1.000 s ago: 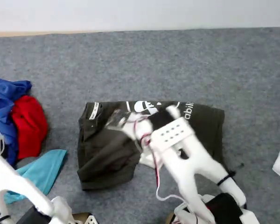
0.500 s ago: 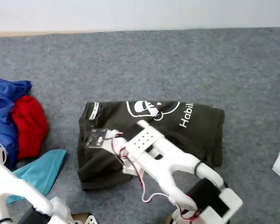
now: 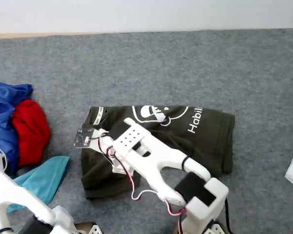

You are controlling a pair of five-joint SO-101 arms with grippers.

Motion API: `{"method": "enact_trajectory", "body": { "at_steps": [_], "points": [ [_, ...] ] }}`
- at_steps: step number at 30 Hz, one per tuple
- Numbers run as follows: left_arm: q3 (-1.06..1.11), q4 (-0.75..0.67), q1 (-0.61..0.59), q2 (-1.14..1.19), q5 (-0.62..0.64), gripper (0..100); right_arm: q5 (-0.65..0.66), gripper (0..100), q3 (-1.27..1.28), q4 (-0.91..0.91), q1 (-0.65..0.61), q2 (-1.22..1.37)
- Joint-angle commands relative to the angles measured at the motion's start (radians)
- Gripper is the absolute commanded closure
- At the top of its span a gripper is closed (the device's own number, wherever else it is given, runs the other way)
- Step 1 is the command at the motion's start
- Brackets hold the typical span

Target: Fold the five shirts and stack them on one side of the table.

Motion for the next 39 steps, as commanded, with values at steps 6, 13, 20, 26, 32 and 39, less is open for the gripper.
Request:
{"method": "enact_trajectory", "body": {
  "at_steps": [6, 13, 20, 26, 32, 39],
  "points": [
    [-0.004, -0.018, -0.005, -0.023, 0.009, 94, 0.005, 87.2, -0.137, 0.031, 0.005, 0.053],
    [-0.004, -0.018, 0.002, -0.023, 0.009, 94, 0.005, 88.7, -0.221, 0.163, 0.008, 0.051],
    [-0.004, -0.020, 0.003, -0.023, 0.009, 94, 0.009, 89.5, -0.233, 0.275, 0.010, 0.031],
    [-0.004, -0.017, 0.003, -0.023, 0.009, 94, 0.012, 93.0, -0.233, 0.329, 0.012, 0.031],
    [-0.004, -0.015, 0.003, -0.023, 0.009, 94, 0.014, 93.0, -0.245, 0.394, 0.013, 0.015],
    [-0.004, -0.018, 0.005, -0.023, 0.009, 94, 0.055, 93.1, -0.264, 0.414, 0.025, -0.070]
  ]
}}
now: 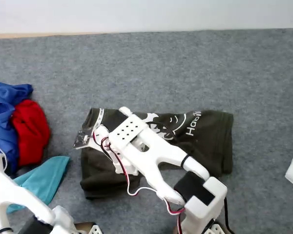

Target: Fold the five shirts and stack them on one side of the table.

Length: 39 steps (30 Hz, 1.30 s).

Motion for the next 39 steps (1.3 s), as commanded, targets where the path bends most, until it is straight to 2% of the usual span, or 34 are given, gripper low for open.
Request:
{"method": "enact_trajectory", "body": {
  "at_steps": [1, 7, 18, 27, 35, 39],
  "points": [
    [-0.004, -0.018, 0.005, -0.023, 0.008, 94, 0.017, 93.1, -0.043, 0.015, 0.024, -0.064],
    [-0.004, -0.018, 0.005, -0.023, 0.008, 94, 0.012, 92.6, -0.043, -0.018, 0.031, -0.065],
    [-0.007, -0.020, 0.008, -0.023, 0.008, 94, 0.009, 88.7, -0.043, -0.404, 0.163, -0.064],
    [-0.008, -0.020, 0.081, -0.023, 0.008, 94, 0.009, 88.3, -0.046, -0.460, 0.153, -0.065],
    [-0.002, -0.064, 0.098, -0.023, 0.008, 94, 0.008, 88.9, -0.049, -0.802, 0.133, 0.053],
    [-0.002, -0.069, 0.095, -0.023, 0.018, 94, 0.008, 88.9, -0.106, -0.857, 0.116, 0.183]
  ]
}}
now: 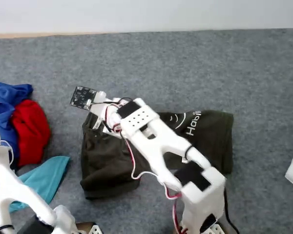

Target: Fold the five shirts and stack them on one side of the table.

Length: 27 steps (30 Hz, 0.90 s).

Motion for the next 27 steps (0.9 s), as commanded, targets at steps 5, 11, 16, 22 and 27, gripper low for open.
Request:
{"method": "enact_trajectory", "body": {
  "at_steps": [5, 11, 16, 22, 27],
  "points": [
    [-0.005, -0.021, 0.002, -0.023, 0.015, 94, 0.003, 88.9, -0.284, -0.044, -0.015, 0.252],
    [-0.005, -0.021, 0.002, -0.023, 0.015, 94, 0.009, 88.9, -0.631, -0.042, -0.001, 0.533],
    [-0.005, -0.017, 0.002, -0.023, 0.015, 94, 0.009, 91.3, -0.919, -0.004, 0.010, 0.676],
    [-0.005, -0.018, 0.002, -0.023, 0.015, 94, 0.009, 95.4, -1.135, 0.171, 0.010, 0.754],
    [-0.007, -0.018, 0.002, -0.023, 0.015, 94, 0.005, 90.9, -1.321, 0.338, 0.008, 0.757]
  ]
}}
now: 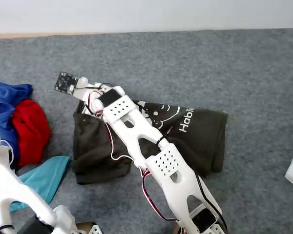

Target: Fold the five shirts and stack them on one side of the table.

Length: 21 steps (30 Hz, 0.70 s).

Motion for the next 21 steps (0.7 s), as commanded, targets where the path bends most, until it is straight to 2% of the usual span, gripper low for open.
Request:
{"method": "enact_trajectory", "body": {
  "at_steps": [1, 12, 18, 21],
  "points": [
    [-0.007, -0.015, 0.002, -0.023, 0.009, 94, 0.003, 90.2, -0.189, 0.114, 0.013, -0.021],
    [-0.013, -0.018, 0.000, -0.023, 0.009, 94, 0.003, 87.2, -0.517, 0.664, 0.010, -0.024],
    [-0.013, -0.017, 0.000, -0.023, 0.011, 94, -0.043, 87.4, -0.453, 0.677, 0.028, -0.117],
    [-0.013, -0.012, 0.000, -0.028, 0.011, 94, -0.066, 91.2, -0.362, 0.677, 0.033, -0.197]
  ]
}}
